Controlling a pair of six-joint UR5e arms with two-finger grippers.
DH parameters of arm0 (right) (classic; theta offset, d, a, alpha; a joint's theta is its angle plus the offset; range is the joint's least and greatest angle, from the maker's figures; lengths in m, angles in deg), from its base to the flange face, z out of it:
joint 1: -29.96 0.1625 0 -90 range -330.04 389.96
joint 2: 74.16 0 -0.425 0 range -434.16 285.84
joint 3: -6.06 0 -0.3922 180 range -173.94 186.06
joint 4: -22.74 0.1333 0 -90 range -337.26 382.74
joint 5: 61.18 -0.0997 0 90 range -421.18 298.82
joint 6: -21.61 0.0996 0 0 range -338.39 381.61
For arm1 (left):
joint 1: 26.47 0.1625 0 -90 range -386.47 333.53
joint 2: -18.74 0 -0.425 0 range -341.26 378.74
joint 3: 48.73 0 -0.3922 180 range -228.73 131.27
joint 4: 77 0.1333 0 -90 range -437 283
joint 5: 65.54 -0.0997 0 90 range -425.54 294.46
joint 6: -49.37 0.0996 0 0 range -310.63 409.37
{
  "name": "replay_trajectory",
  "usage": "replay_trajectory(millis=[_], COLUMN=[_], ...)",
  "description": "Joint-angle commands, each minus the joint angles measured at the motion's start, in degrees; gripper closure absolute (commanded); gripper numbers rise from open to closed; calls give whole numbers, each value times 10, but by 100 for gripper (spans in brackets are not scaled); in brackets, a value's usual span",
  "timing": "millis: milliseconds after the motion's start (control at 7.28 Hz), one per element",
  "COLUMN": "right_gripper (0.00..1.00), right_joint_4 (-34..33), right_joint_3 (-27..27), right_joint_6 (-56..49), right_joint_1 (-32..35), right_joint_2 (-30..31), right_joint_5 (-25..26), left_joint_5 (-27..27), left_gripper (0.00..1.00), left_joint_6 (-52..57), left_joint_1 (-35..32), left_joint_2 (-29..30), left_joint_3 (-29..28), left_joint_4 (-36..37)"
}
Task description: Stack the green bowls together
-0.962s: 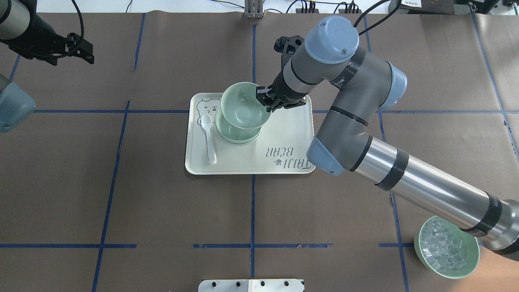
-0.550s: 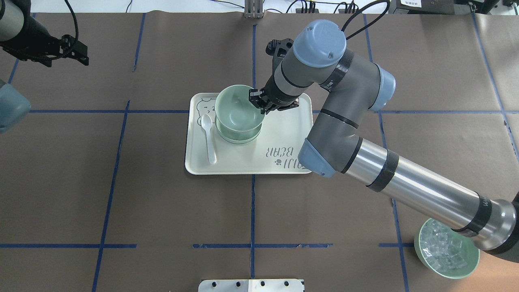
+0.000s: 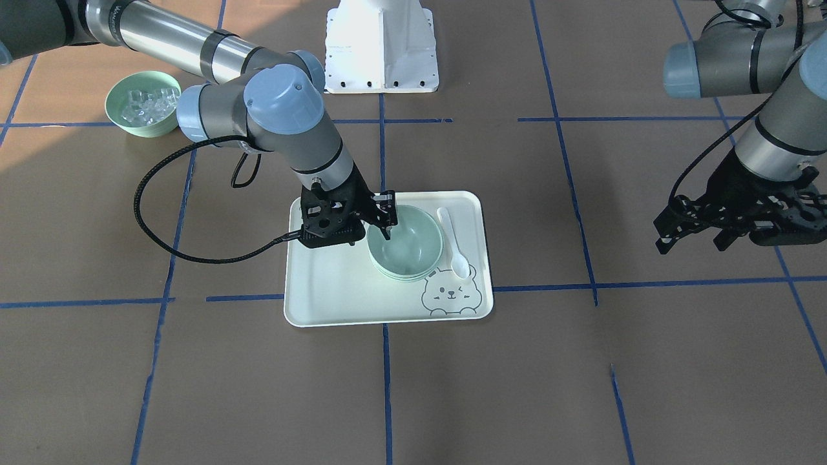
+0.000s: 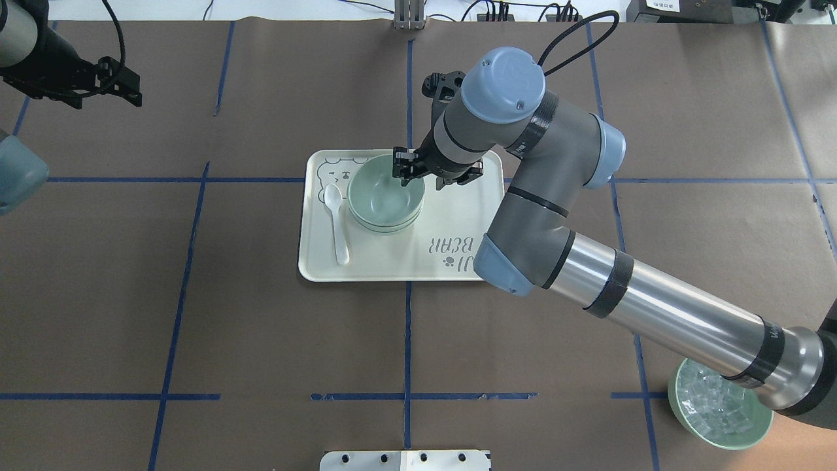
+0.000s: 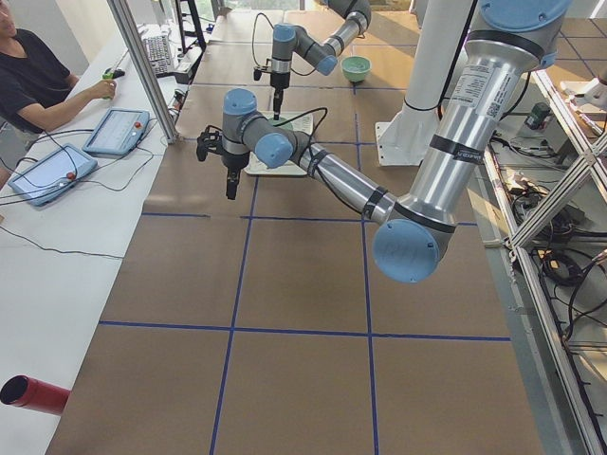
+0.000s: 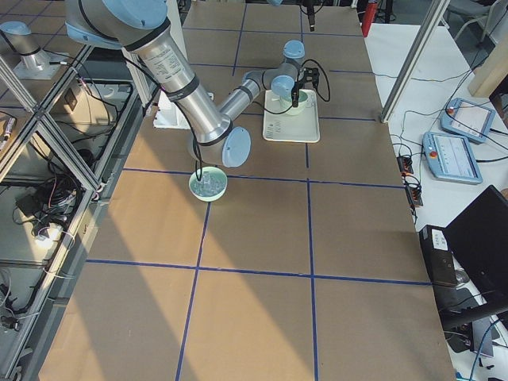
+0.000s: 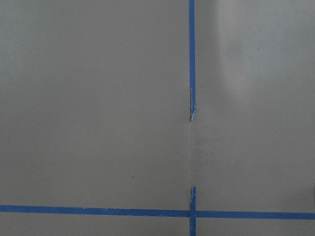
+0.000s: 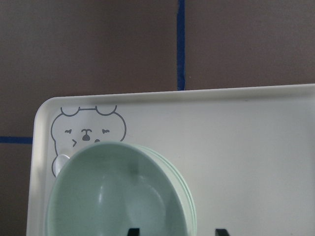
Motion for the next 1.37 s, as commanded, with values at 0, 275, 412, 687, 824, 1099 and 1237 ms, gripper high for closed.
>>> replay_trajectory(millis=[0,275,412,687,824,1099,1237], right_gripper=[0,0,0,0,0,0,0], right_joint_4=[-12,-70,-105,-114,-114,-114,-114], right_joint_3=[-5,-74,-113,-129,-129,-122,-119], right_joint_6=[-8,-98,-182,-322,-404,-576,-626], right_joint_1=[44,122,164,240,266,327,357], right_joint_2=[14,85,128,206,247,329,359], right_joint_5=[-33,-99,-126,-164,-164,-164,-165], left_joint_5=[0,1,15,62,66,66,68], left_gripper=[0,0,0,0,0,0,0], left_joint_6=[1,49,88,214,263,373,407], left_joint_1=[-1,-12,-31,-98,-125,-183,-195], left_joint_2=[-12,-32,-46,-95,-125,-175,-179], left_joint_3=[2,5,4,-2,-4,-20,-36], left_joint_4=[-1,-1,0,2,2,12,37])
